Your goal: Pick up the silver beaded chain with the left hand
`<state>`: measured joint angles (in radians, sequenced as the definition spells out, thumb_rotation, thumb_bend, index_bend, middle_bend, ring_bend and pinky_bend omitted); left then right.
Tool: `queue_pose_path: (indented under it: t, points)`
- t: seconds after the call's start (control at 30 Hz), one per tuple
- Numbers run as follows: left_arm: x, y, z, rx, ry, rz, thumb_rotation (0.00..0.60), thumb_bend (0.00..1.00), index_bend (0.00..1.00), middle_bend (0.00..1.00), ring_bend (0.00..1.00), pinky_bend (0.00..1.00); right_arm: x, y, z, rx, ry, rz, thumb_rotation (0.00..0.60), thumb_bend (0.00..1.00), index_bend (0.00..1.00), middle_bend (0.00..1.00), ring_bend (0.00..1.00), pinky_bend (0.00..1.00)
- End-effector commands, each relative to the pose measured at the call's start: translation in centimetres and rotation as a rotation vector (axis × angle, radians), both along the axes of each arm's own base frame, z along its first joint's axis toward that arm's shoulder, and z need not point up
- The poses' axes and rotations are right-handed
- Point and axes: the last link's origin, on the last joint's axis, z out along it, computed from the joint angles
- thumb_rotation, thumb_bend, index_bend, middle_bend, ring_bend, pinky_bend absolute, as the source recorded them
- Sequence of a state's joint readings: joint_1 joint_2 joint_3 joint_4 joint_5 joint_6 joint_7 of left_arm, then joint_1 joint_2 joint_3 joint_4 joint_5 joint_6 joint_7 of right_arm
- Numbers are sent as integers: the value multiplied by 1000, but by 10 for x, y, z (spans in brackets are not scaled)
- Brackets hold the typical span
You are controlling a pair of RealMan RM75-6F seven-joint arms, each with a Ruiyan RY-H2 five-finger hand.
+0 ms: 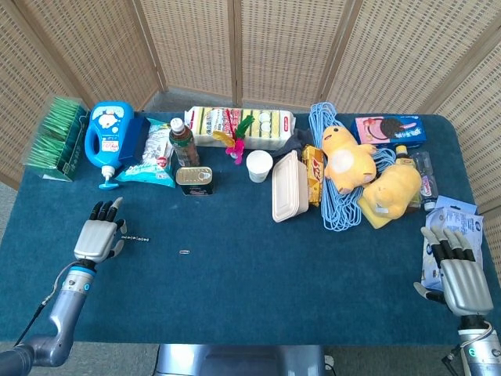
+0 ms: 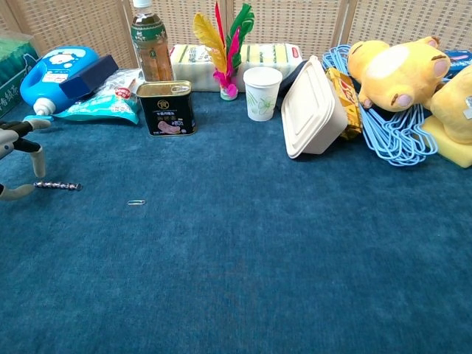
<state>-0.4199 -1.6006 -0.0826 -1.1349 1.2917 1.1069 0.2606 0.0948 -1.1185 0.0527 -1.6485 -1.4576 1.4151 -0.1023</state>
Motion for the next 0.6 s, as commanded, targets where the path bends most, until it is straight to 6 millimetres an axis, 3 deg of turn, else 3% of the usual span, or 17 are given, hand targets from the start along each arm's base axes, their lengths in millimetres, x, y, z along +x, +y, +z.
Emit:
queue_pose_path:
  t: [0.03, 0.6]
  points:
    - [0, 0, -1, -2, 4, 2, 600, 641, 461, 0, 0, 0, 0, 0, 0, 1, 0, 0, 600, 0, 0, 0, 0, 0]
    - [4, 1, -8, -7, 16, -8, 600, 641, 469, 0, 0, 0, 0, -1, 1, 1, -4, -3, 600, 0, 0, 0, 0, 0]
